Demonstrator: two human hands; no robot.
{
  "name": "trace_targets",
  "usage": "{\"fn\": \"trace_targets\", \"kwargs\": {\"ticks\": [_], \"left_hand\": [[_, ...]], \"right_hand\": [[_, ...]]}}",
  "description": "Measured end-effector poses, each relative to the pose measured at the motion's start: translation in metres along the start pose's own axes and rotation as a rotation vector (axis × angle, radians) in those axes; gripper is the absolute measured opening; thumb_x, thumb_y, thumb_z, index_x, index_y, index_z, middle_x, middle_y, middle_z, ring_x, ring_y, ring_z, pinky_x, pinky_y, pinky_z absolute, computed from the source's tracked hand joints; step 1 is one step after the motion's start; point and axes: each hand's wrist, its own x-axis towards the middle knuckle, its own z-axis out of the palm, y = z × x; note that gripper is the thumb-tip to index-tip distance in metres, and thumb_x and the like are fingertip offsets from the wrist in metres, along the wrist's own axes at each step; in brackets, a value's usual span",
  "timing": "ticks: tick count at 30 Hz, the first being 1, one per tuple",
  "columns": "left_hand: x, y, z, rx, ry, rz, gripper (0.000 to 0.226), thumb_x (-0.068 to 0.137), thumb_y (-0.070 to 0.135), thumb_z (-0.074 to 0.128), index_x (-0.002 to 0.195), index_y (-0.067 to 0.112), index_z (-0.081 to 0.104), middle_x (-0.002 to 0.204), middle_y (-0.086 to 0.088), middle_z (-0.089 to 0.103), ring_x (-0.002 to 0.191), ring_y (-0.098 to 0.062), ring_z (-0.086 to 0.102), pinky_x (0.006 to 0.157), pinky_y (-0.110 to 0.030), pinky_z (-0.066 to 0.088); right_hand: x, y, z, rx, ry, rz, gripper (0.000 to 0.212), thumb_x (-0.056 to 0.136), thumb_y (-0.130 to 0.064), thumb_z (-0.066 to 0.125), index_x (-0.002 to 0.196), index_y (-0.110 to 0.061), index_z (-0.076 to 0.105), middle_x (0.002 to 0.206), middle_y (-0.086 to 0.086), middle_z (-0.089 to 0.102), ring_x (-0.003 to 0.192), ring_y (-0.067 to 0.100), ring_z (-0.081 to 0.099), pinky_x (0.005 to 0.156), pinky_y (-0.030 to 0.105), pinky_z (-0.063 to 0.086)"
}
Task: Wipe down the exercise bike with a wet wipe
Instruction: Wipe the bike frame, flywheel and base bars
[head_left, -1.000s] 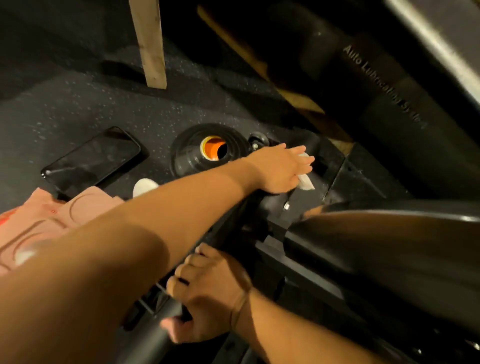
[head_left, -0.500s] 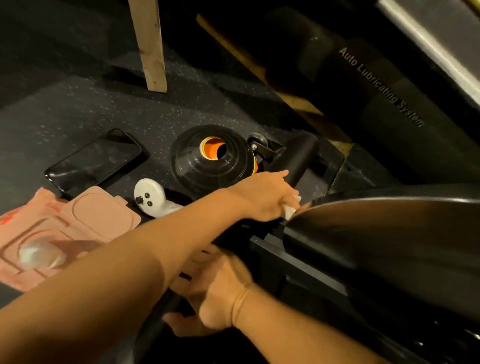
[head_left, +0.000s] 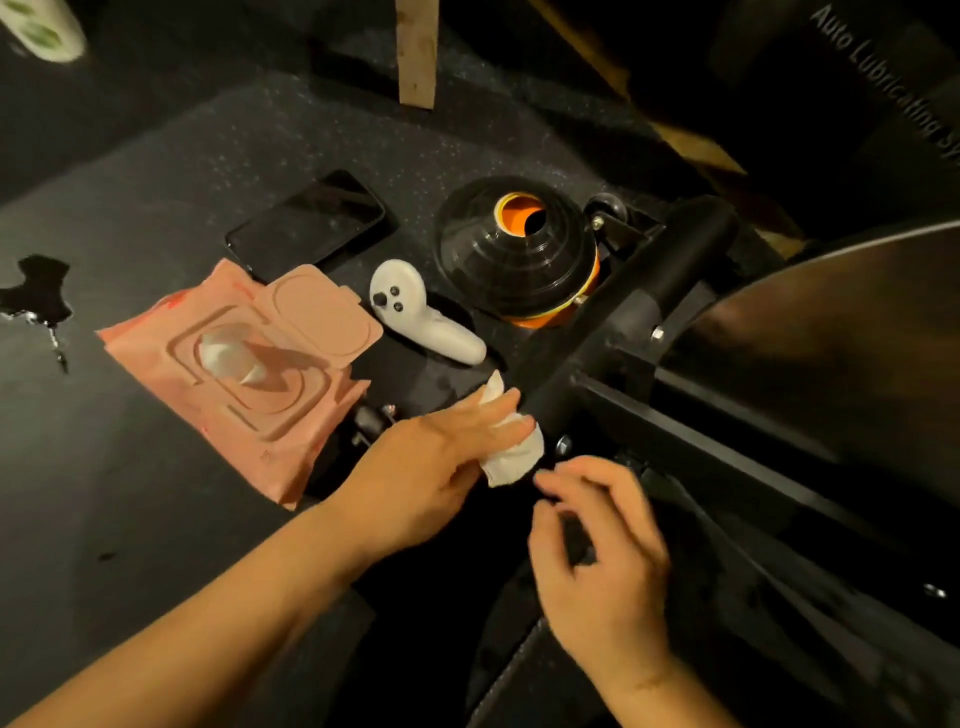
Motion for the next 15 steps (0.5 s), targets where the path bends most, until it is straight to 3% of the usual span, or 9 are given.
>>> {"fn": "trace_targets", "kwargs": {"ticks": [2,5,8,10,13,15], "left_hand": [[-0.008,0.006,0.005,0.121,0.032,0.0,0.059,0.087,0.022,0.033,0.141,0.034,0.051,0.159,0.009,0.032,0.146,-0.016,0.031,0.106,-0.035,0.047],[-0.007,0.01,0.006,0.088,0.021,0.035,0.05,0.094,0.021,0.041,0.143,0.02,0.051,0.161,0.001,0.028,0.148,-0.014,0.025,0.116,-0.036,0.034],[-0.01,0.014,0.002,-0.068,0.172,0.002,0.046,0.091,0.005,0.06,0.136,0.009,0.053,0.161,-0.007,0.025,0.148,-0.014,0.025,0.119,-0.027,0.027],[-0.014,0.015,0.002,-0.229,0.296,-0.079,0.056,0.085,0.005,0.066,0.138,0.006,0.046,0.158,-0.012,0.028,0.145,-0.021,0.033,0.116,-0.034,0.033],[-0.023,0.01,0.002,-0.51,0.494,-0.154,0.062,0.073,0.003,0.057,0.134,0.0,0.045,0.153,-0.013,0.035,0.14,-0.026,0.041,0.112,-0.047,0.04],[-0.03,0.006,0.001,-0.612,0.621,-0.228,0.058,0.066,-0.003,0.046,0.123,0.007,0.053,0.146,-0.012,0.043,0.139,-0.023,0.042,0.113,-0.045,0.039]], "right_hand": [[0.002,-0.018,0.0,0.033,0.023,0.056,0.028,0.091,-0.019,0.058,0.116,-0.014,0.068,0.119,-0.001,0.056,0.104,0.003,0.058,0.082,0.011,0.049],[0.015,-0.021,0.02,0.086,-0.059,0.134,0.033,0.097,-0.023,0.045,0.121,-0.015,0.065,0.125,-0.002,0.055,0.109,0.0,0.055,0.087,0.008,0.044],[0.031,-0.017,0.032,0.037,-0.047,0.18,0.031,0.097,-0.017,0.049,0.126,-0.015,0.061,0.129,-0.001,0.055,0.109,0.0,0.052,0.089,0.003,0.037],[0.035,-0.014,0.035,-0.084,-0.092,0.117,0.028,0.095,-0.015,0.055,0.121,-0.012,0.064,0.121,0.002,0.058,0.097,0.007,0.055,0.083,0.012,0.044],[0.045,-0.013,0.022,-0.301,-0.252,0.044,0.027,0.093,-0.015,0.054,0.116,-0.016,0.066,0.105,0.003,0.055,0.078,0.021,0.056,0.065,0.036,0.051],[0.049,0.0,0.008,-0.384,-0.231,0.101,0.035,0.092,-0.016,0.049,0.124,-0.019,0.062,0.099,0.004,0.052,0.073,0.022,0.053,0.061,0.034,0.048]]}}
